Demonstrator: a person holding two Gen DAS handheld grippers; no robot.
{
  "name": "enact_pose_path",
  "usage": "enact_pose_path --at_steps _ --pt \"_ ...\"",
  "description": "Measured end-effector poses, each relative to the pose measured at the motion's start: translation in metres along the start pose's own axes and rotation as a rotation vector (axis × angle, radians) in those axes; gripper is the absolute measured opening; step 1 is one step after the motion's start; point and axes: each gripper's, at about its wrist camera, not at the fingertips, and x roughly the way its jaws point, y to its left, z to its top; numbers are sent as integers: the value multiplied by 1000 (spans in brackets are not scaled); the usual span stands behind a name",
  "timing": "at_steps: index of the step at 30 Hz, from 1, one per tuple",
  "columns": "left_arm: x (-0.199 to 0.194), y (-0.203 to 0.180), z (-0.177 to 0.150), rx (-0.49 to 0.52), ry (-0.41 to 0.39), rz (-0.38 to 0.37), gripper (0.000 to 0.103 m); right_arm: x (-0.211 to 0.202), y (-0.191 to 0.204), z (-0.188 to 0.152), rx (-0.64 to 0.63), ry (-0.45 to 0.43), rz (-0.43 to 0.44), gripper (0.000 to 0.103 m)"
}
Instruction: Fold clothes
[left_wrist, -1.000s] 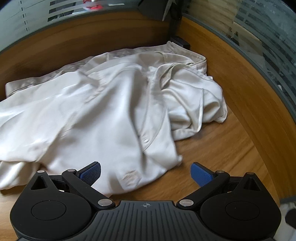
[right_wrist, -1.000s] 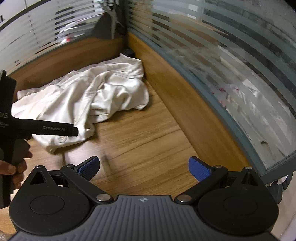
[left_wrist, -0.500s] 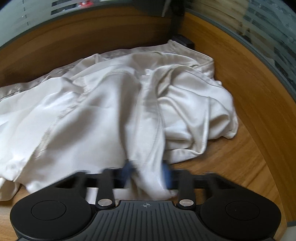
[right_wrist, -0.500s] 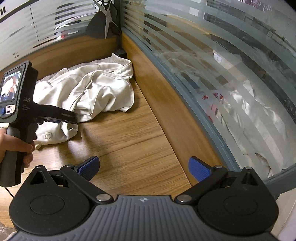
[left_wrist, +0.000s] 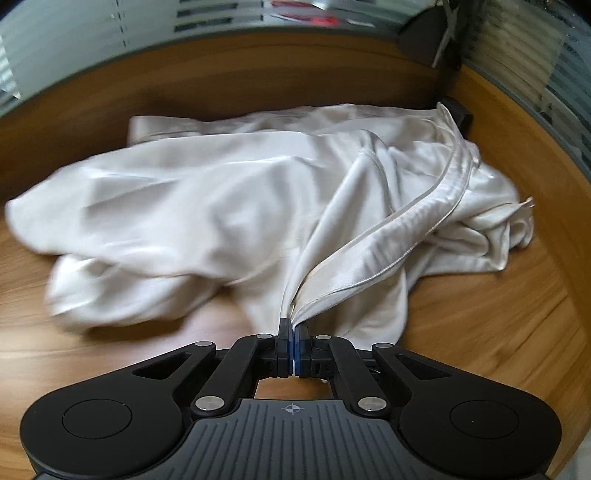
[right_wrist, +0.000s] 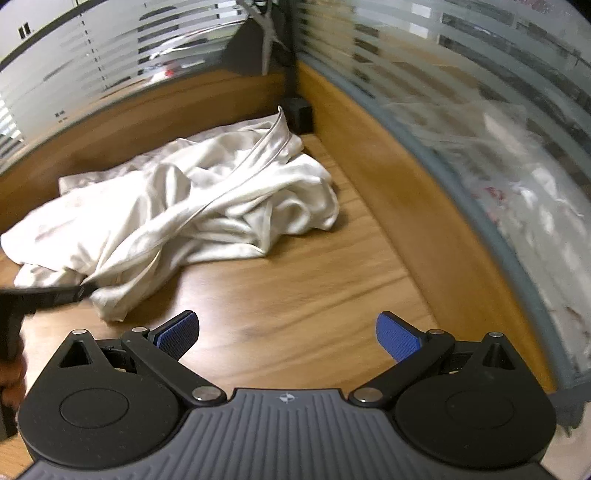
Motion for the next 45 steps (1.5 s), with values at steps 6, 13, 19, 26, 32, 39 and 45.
enact_pose_path --at_steps 6,13,19,26,32,39,45 --pt "-34 52 -29 25 62 37 3 13 25 14 44 -38 27 103" --pt "-60 108 -31 0 112 -1 11 46 45 31 64 -72 70 103" --pt "-88 131 -30 -37 56 -10 56 88 56 72 91 -88 113 103" --pt "-94 145 -23 -5 38 -41 78 151 80 130 124 -72 107 101" --pt "-95 165 -23 -41 47 -82 95 208 86 168 182 -28 73 99" --pt "-81 204 -23 -217 108 -48 95 246 93 189 204 35 60 25" --pt "-84 225 -20 -297 72 -35 95 219 126 187 123 15 213 3"
